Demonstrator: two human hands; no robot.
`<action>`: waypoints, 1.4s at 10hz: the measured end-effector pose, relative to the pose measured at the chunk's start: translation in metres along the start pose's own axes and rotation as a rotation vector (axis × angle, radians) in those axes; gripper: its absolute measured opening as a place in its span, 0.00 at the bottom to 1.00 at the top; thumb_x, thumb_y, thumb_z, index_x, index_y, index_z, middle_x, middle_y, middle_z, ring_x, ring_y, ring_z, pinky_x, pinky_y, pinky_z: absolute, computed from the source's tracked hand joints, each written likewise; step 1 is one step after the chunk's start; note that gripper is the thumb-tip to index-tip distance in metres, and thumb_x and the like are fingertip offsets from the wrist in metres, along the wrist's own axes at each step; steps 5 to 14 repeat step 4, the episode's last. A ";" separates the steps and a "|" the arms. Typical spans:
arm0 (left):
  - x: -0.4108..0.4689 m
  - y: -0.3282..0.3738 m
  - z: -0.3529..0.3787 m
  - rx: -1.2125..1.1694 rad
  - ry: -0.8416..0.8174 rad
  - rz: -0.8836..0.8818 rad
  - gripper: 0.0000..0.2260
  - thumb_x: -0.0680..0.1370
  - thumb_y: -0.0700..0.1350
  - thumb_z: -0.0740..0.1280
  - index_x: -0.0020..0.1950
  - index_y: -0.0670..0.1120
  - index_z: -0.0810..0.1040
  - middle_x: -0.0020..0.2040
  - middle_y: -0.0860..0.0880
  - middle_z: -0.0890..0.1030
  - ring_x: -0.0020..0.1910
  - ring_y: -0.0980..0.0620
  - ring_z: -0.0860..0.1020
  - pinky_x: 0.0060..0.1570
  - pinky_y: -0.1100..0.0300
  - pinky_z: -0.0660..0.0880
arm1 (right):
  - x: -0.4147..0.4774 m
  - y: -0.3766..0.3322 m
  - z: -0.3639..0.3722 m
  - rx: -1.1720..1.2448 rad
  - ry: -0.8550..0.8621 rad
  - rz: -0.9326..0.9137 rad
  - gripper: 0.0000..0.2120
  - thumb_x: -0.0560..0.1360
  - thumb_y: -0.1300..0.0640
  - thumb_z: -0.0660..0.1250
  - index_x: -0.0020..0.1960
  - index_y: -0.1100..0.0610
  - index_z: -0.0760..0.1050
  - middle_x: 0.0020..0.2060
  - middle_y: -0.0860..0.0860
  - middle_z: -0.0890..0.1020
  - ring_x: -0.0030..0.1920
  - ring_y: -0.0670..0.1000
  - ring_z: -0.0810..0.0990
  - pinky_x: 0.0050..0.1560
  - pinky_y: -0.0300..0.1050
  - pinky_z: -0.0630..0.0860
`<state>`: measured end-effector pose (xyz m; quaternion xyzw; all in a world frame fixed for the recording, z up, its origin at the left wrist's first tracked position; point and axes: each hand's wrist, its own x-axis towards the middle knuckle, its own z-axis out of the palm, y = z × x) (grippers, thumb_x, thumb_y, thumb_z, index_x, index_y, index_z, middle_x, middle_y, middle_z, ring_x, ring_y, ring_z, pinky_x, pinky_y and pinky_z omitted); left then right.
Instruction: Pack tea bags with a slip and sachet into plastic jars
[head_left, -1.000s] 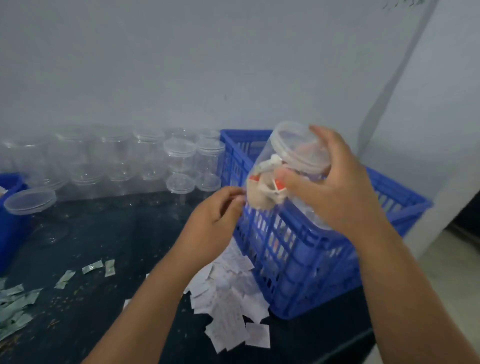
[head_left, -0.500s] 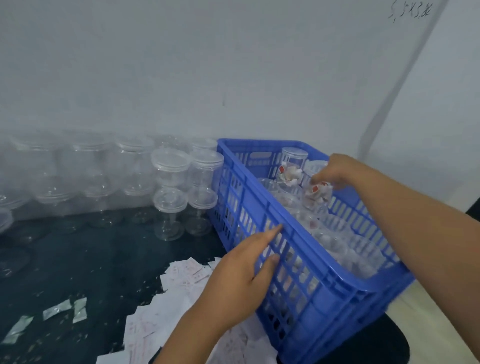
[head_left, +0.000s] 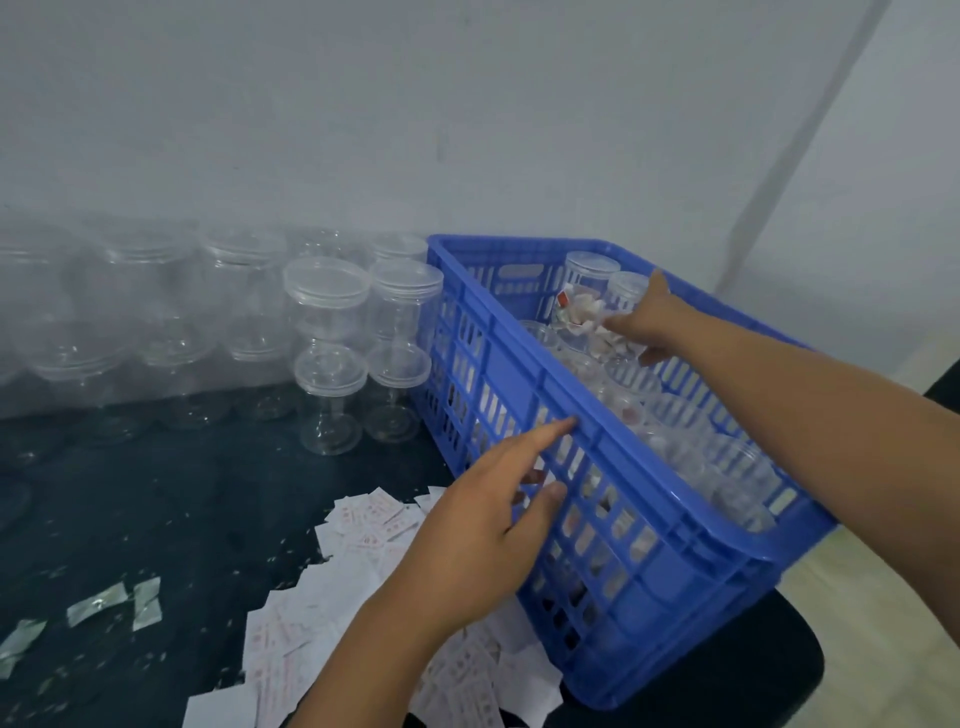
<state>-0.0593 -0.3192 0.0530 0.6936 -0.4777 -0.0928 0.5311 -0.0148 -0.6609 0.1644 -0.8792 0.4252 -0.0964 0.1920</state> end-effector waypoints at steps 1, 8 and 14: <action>-0.002 0.003 -0.001 -0.010 -0.016 -0.003 0.22 0.83 0.63 0.58 0.77 0.77 0.58 0.72 0.71 0.69 0.66 0.68 0.74 0.65 0.53 0.78 | -0.003 0.004 -0.004 -0.060 -0.019 0.032 0.51 0.83 0.42 0.69 0.87 0.50 0.35 0.73 0.64 0.75 0.41 0.61 0.86 0.52 0.60 0.87; -0.005 0.013 -0.003 -0.002 -0.044 -0.018 0.26 0.85 0.58 0.63 0.76 0.79 0.55 0.71 0.74 0.67 0.66 0.71 0.73 0.66 0.56 0.77 | -0.031 -0.031 -0.063 -0.245 0.050 -0.202 0.29 0.83 0.38 0.68 0.72 0.61 0.75 0.55 0.59 0.86 0.51 0.59 0.86 0.48 0.49 0.80; -0.005 0.013 -0.003 -0.002 -0.044 -0.018 0.26 0.85 0.58 0.63 0.76 0.79 0.55 0.71 0.74 0.67 0.66 0.71 0.73 0.66 0.56 0.77 | -0.031 -0.031 -0.063 -0.245 0.050 -0.202 0.29 0.83 0.38 0.68 0.72 0.61 0.75 0.55 0.59 0.86 0.51 0.59 0.86 0.48 0.49 0.80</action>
